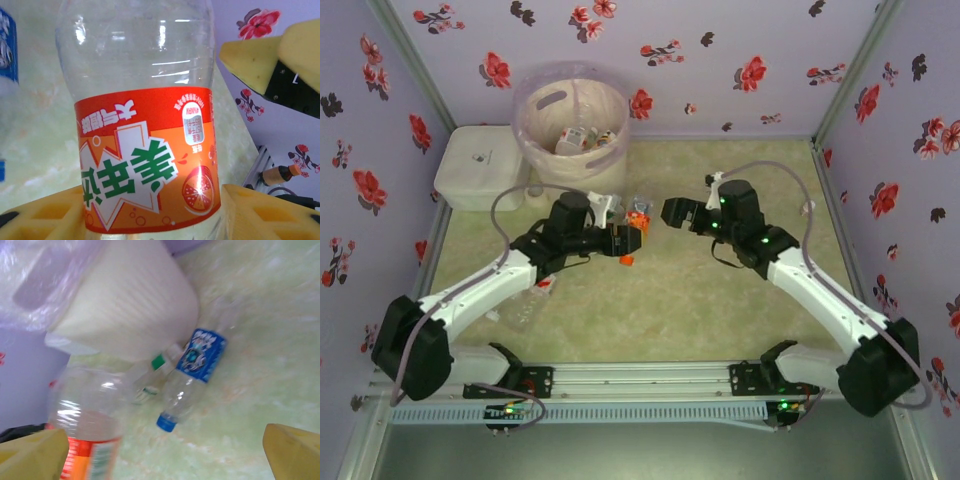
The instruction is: Put the plastic bottles in the bin
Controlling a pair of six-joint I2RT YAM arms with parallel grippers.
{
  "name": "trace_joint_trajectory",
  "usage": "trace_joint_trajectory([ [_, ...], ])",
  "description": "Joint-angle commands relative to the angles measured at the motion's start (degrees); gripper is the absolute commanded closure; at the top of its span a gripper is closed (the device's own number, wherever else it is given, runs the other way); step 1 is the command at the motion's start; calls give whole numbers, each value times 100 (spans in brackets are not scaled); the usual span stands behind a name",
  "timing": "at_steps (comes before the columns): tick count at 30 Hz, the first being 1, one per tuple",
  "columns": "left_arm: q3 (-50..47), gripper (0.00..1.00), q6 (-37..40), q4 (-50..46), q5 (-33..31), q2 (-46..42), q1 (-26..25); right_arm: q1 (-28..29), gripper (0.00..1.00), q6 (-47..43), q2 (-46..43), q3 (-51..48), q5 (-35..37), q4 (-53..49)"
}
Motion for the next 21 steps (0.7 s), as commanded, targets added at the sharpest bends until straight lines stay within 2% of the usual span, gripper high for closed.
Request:
trace_joint_trajectory([
  [1, 725, 55, 705, -830, -139, -391, 41, -51, 0, -224, -274, -25, 964, -681],
  [4, 1357, 64, 984, -1622, -281, -616, 41, -51, 1, -185, -596, -325, 1356, -696],
  [7, 2024, 77, 1297, -2273, -539, -780, 156, -60, 1, -204, -915, -704, 1727, -534],
  [11, 3253, 90, 1873, -3451, -1017, -444, 682, -77, 1, -223, -1100, -846, 1845, -691],
  [13, 3712, 98, 2019, -3662, -1030, -222, 1047, -77, 1, -182, -1222, -902, 1835, -868],
  [16, 4387, 100, 2216, -3858, -980, 244, 1562, -77, 1, -114, -1561, -1222, 1785, -871],
  [21, 5764, 100, 2846, -4535, -819, 1592, 2097, -82, 1, -70, -1877, -1489, 1620, -962],
])
